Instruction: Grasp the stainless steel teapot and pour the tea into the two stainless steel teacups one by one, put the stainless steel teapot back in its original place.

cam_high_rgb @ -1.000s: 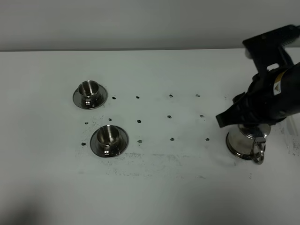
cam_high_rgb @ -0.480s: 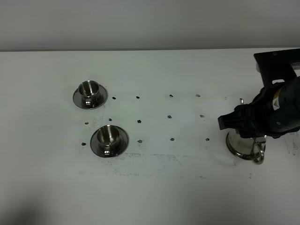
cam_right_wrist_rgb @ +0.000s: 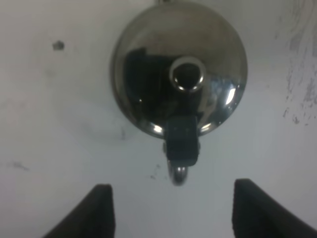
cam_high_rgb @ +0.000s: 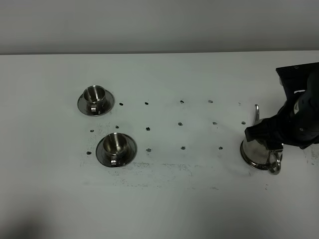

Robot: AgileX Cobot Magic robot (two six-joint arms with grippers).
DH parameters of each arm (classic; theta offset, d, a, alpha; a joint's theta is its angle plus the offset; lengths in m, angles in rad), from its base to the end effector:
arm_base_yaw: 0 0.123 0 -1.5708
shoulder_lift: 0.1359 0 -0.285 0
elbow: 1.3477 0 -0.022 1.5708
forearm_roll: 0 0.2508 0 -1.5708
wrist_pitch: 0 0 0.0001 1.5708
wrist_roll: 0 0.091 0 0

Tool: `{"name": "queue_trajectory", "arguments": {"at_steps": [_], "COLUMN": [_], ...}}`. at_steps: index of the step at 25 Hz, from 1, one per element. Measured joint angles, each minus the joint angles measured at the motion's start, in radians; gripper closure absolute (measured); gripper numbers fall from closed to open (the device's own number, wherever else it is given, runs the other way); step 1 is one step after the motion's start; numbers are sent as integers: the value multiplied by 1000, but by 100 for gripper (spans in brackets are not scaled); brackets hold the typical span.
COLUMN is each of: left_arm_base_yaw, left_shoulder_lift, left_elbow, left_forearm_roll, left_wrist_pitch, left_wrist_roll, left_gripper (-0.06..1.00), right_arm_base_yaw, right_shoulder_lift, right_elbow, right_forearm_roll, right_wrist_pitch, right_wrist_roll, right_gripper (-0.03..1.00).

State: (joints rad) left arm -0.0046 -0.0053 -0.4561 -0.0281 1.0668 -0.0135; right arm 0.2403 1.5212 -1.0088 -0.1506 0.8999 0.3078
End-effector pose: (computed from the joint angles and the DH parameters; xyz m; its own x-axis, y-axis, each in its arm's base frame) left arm -0.0011 -0.0022 0.2645 -0.4957 -0.0248 -0.8681 0.0126 0.9993 -0.0357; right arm 0.2789 0.0573 0.2360 -0.9635 -0.0192 -0.2671 -0.0037 0.9983 -0.0585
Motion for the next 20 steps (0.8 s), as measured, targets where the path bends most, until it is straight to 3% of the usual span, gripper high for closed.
{"name": "queue_trajectory", "arguments": {"at_steps": [9,20], "left_arm_base_yaw": [0,0], "left_shoulder_lift": [0,0], "left_elbow": [0,0], "left_forearm_roll": [0,0], "left_wrist_pitch": [0,0], "left_wrist_roll": [0,0], "left_gripper": [57,57], "right_arm_base_yaw": [-56,-137], "right_shoulder_lift": [23,104], "right_elbow": [0,0], "right_forearm_roll": [56,105], "right_wrist_pitch": [4,-41], "right_wrist_roll": [-170,-257], "right_gripper": [43,43]}}
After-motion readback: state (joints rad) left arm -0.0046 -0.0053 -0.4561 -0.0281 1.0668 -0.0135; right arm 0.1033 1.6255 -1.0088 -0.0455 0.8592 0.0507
